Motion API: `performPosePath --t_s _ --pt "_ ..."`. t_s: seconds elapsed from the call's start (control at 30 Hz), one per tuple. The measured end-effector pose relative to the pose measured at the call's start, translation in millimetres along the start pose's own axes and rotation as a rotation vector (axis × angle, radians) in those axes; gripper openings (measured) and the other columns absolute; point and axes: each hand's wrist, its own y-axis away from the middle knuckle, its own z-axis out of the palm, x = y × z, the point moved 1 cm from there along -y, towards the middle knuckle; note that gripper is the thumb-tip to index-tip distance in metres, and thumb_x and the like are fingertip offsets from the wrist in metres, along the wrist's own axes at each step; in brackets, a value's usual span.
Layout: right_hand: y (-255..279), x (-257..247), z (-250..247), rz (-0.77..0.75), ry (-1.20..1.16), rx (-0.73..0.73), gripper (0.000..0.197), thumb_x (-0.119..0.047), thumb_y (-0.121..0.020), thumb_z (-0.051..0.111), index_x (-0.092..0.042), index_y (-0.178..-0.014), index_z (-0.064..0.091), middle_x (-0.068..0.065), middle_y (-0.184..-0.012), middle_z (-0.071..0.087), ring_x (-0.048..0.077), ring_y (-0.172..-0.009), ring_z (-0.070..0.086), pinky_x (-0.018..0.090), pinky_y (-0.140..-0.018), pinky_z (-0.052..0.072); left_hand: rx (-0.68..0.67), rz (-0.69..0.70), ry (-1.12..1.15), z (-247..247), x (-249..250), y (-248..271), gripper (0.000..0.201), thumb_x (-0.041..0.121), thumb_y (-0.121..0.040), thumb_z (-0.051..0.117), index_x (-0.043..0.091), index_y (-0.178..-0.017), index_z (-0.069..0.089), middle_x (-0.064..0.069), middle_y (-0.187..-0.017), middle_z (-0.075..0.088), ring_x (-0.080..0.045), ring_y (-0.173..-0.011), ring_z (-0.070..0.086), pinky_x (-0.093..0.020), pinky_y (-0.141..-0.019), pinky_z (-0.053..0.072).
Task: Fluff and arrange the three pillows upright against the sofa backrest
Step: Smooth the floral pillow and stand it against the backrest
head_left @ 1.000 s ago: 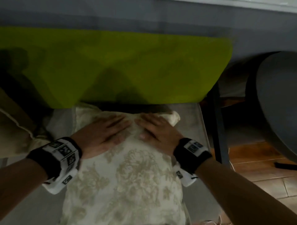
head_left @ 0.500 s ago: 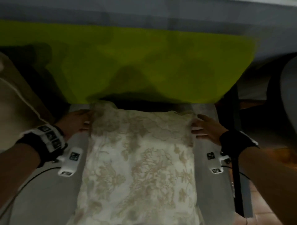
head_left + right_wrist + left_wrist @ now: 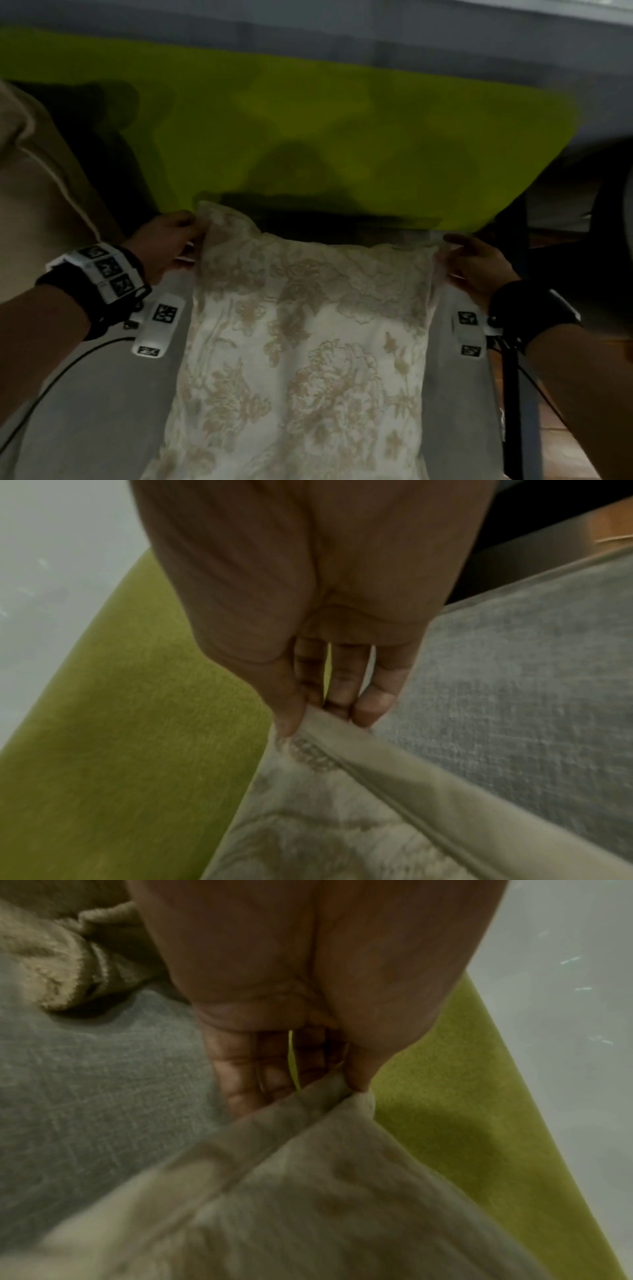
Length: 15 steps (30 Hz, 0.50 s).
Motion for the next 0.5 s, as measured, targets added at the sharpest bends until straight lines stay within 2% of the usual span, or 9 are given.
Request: performPosePath --t_s 0.07,0.13,0.17,0.23,0.3,0.37,0.43,0.47,0.5 --pt "-4 5 -6 -0.109 0.237 0.097 0.042 -0.012 -0.090 0.077 -0.022 -0.128 0.064 0.006 -0.090 0.064 0.029 -0.093 0.069 0.040 -0.075 0.058 0.055 -0.023 -0.041 -5 -7 -1 0.016 0.024 -0.103 0.051 0.013 -0.111 0.060 -0.012 -0.083 0.060 -0.025 -0.068 0.057 -0.034 -0.061 0.054" --pt "-6 8 -5 -0.217 0.501 0.125 0.038 -0.023 -0.091 0.076 -0.025 -0.127 0.064 0.003 -0.089 0.064 0.031 -0.092 0.067 0.039 -0.077 0.054 0.094 0.000 -0.156 -9 -10 -5 0.018 0.020 -0.104 0.050 0.005 -0.108 0.060 -0.021 -0.082 0.060 -0.028 -0.065 0.056 -0.037 -0.063 0.052" --pt "-3 5 0 -0.251 0.590 0.123 0.037 -0.026 -0.094 0.072 -0.025 -0.129 0.062 0.003 -0.096 0.065 0.032 -0.096 0.066 0.037 -0.078 0.051 0.127 0.037 -0.314 -11 -13 -7 0.023 0.024 -0.103 0.051 0.004 -0.103 0.062 -0.024 -0.087 0.064 -0.031 -0.068 0.059 -0.036 -0.062 0.051" --pt "2 1 11 -0.408 0.746 0.091 0.042 -0.028 -0.100 0.061 -0.022 -0.141 0.053 0.012 -0.129 0.061 0.037 -0.119 0.057 0.040 -0.092 0.048 0.213 0.162 -0.685 -12 -10 -10 0.026 0.037 -0.101 0.052 0.013 -0.099 0.062 -0.022 -0.099 0.068 -0.037 -0.085 0.066 -0.038 -0.067 0.051" --pt "19 -9 22 -0.633 0.915 0.045 0.053 -0.040 -0.105 0.050 -0.019 -0.152 0.042 0.013 -0.153 0.046 0.036 -0.137 0.043 0.047 -0.109 0.039 0.228 0.348 -0.875 -7 2 0 0.027 0.040 -0.100 0.053 0.022 -0.119 0.059 -0.018 -0.123 0.062 -0.039 -0.109 0.061 -0.043 -0.085 0.051" --pt "48 -19 34 -0.896 1.011 -0.057 0.062 -0.056 -0.106 0.031 -0.017 -0.153 0.041 0.015 -0.157 0.043 0.036 -0.143 0.039 0.053 -0.115 0.034 0.152 0.651 -0.895 6 10 20 0.043 0.045 -0.101 0.048 0.031 -0.141 0.043 -0.010 -0.145 0.046 -0.036 -0.127 0.049 -0.045 -0.102 0.043" --pt "81 -11 51 -1.076 1.062 -0.244 0.069 -0.063 -0.104 0.017 -0.021 -0.155 0.035 0.017 -0.160 0.039 0.039 -0.148 0.035 0.061 -0.117 0.029 -0.009 1.049 -1.019 27 14 57 0.054 0.051 -0.102 0.039 0.034 -0.152 0.030 0.009 -0.159 0.028 -0.030 -0.134 0.040 -0.040 -0.106 0.034" --pt "97 -2 60 -1.130 1.086 -0.358 0.067 -0.065 -0.103 0.016 -0.028 -0.159 0.025 0.014 -0.165 0.031 0.038 -0.152 0.027 0.062 -0.120 0.021 -0.136 1.148 -1.097 37 4 73 0.060 0.057 -0.102 0.032 0.036 -0.157 0.019 0.015 -0.165 0.014 -0.027 -0.141 0.034 -0.040 -0.109 0.029" --pt "107 11 67 -1.135 1.105 -0.464 0.065 -0.067 -0.102 0.018 -0.038 -0.161 0.012 0.009 -0.170 0.018 0.035 -0.157 0.014 0.060 -0.123 0.011 -0.270 1.101 -1.183 44 -8 82 0.067 0.065 -0.100 0.027 0.038 -0.159 0.009 0.013 -0.168 0.000 -0.025 -0.150 0.021 -0.041 -0.114 0.022"
